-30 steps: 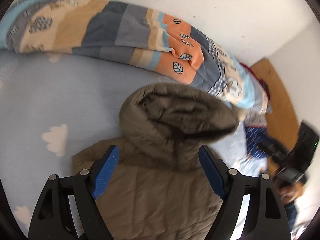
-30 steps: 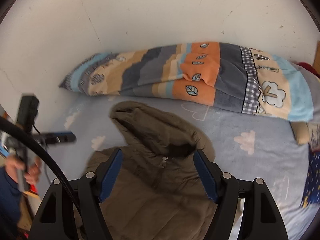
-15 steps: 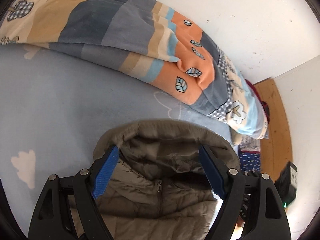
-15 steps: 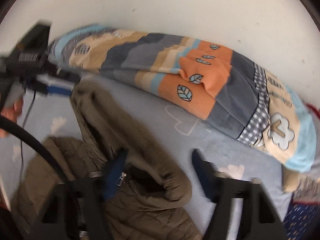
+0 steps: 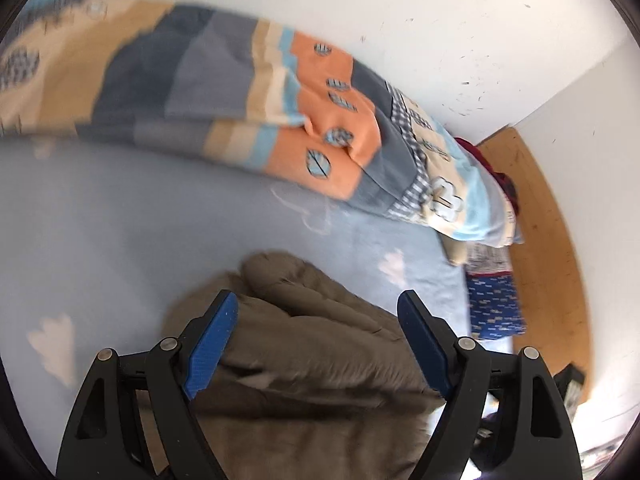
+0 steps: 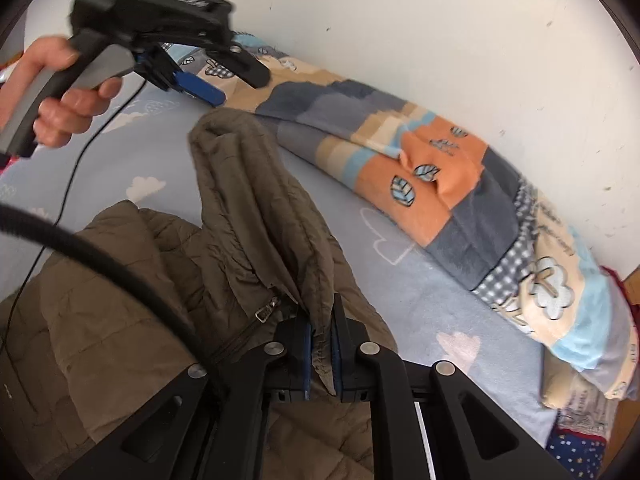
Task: Fold large clothes
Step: 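Grasp the brown jacket hood with the right tool, then fold the held hood down onto the jacket body with the right tool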
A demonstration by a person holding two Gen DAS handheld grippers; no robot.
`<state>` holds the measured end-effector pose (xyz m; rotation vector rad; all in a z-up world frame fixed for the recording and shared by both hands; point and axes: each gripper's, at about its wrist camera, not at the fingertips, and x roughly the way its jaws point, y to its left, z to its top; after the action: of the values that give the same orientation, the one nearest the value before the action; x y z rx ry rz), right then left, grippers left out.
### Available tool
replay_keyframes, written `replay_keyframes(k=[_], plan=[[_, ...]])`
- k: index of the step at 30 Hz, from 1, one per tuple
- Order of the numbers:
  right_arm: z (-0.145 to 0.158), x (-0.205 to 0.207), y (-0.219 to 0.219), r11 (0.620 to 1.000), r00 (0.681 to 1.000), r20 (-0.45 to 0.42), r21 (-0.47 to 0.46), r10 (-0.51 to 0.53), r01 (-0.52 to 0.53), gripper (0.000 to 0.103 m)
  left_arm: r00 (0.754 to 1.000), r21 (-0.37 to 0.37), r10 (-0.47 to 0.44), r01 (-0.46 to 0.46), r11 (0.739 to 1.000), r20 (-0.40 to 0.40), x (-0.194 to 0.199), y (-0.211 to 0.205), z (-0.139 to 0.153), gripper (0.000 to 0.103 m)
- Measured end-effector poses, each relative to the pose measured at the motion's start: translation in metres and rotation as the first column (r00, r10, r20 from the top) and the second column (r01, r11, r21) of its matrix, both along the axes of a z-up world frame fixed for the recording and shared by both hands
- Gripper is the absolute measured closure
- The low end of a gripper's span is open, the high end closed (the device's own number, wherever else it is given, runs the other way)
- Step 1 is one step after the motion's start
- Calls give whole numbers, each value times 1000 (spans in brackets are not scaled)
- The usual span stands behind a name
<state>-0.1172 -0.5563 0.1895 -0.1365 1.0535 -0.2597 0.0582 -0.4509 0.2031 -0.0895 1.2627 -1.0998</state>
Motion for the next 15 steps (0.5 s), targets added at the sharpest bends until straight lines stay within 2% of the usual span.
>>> replay_keyframes(k=[2,9,13,15], plan=[[6,-8,6,1000,1000,16,-18,-1,1,95,999,-9,18,-18,1000,-32,-9,7,-2,22],[44,-36,21,999,996,89,-21,-29,31,95,1000,-31,-13,14,999,23,-48,49,20,22],[64,-56,48,1000,993,119,-8,-12,13,95,997,-32,-56,57,998,55,-79,82,32,22],[65,-68,67,1000,994,109,-11,6,-4,95,993,-3,-74,75,997,90,-96,96,28,22]])
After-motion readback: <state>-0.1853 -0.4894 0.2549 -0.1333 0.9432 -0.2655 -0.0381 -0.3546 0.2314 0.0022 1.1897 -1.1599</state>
